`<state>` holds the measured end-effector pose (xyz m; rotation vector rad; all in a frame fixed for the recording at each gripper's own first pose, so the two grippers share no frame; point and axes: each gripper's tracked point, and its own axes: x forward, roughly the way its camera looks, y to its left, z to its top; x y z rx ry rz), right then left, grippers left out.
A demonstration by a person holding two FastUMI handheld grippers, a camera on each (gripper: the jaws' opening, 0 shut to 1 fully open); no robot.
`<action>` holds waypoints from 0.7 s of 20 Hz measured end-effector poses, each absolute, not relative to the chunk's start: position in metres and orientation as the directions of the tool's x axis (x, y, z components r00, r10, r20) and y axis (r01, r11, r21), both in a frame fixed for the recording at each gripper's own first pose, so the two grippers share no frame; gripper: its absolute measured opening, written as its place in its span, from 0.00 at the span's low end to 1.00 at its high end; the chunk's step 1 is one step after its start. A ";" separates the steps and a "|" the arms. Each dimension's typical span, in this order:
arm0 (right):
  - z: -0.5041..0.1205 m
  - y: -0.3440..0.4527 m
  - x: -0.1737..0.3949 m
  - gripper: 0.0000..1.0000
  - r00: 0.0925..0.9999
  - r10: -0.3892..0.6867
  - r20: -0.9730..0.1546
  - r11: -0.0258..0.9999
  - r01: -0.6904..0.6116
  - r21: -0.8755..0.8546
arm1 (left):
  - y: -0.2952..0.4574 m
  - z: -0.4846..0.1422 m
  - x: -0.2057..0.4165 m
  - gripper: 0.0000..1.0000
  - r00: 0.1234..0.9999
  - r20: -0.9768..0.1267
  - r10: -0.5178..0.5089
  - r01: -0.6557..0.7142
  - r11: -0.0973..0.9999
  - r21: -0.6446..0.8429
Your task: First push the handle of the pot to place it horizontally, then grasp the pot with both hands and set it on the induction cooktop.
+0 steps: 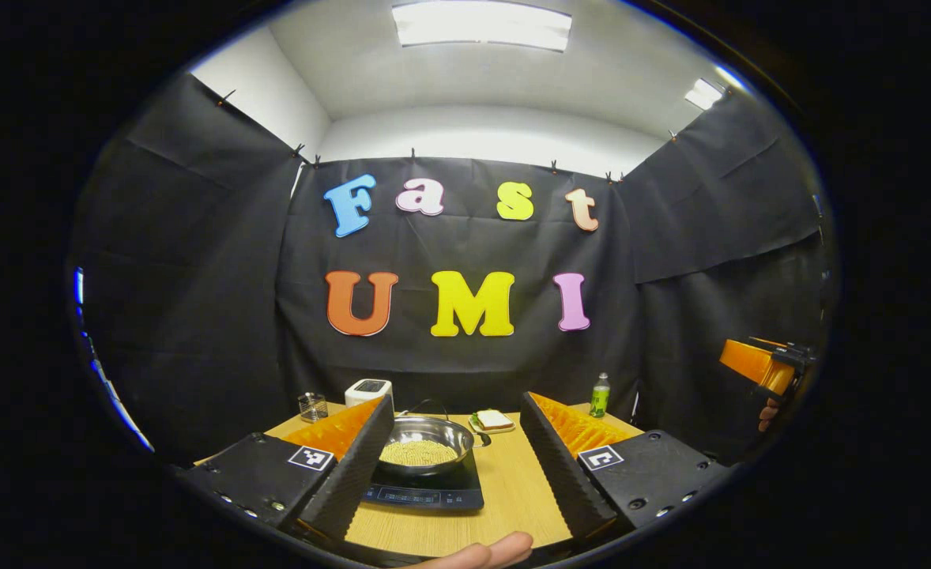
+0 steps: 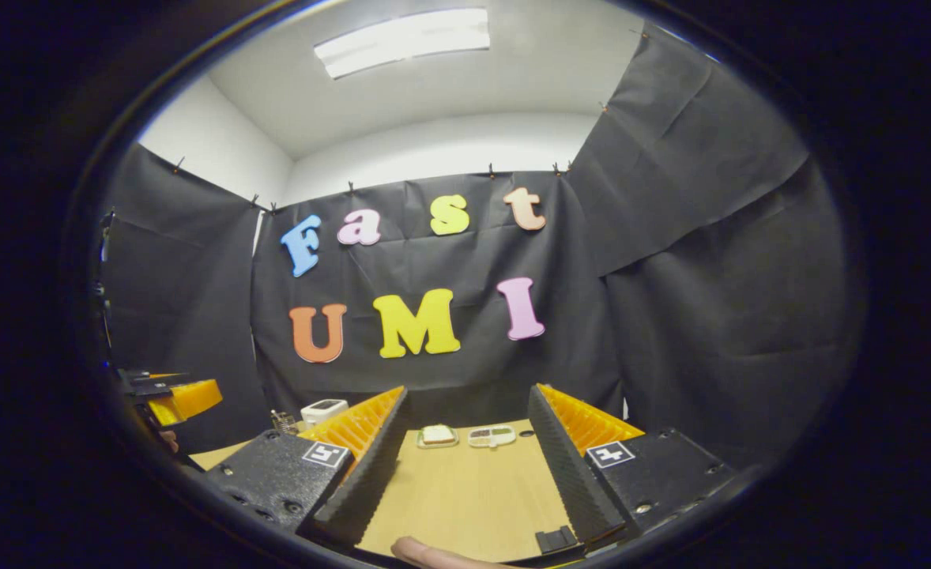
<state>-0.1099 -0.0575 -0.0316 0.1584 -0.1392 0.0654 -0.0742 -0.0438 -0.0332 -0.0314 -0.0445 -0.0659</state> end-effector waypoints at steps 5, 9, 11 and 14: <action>-0.040 -0.067 -0.107 0.93 0.992 0.034 0.124 0.984 -0.055 0.171 | -0.041 -0.039 -0.074 0.96 0.998 0.028 -0.058 0.059 0.998 -0.028; -0.044 -0.068 -0.108 0.93 0.993 0.043 0.109 0.983 -0.062 0.176 | -0.042 -0.037 -0.075 0.96 0.998 0.036 -0.060 0.061 0.998 -0.028; -0.043 -0.067 -0.108 0.94 0.992 0.050 0.115 0.982 -0.070 0.178 | -0.042 -0.039 -0.075 0.96 0.997 0.036 -0.064 0.065 0.998 -0.028; -0.041 -0.067 -0.109 0.93 0.991 0.051 0.121 0.981 -0.073 0.181 | -0.041 -0.038 -0.074 0.96 0.997 0.040 -0.061 0.062 0.998 -0.026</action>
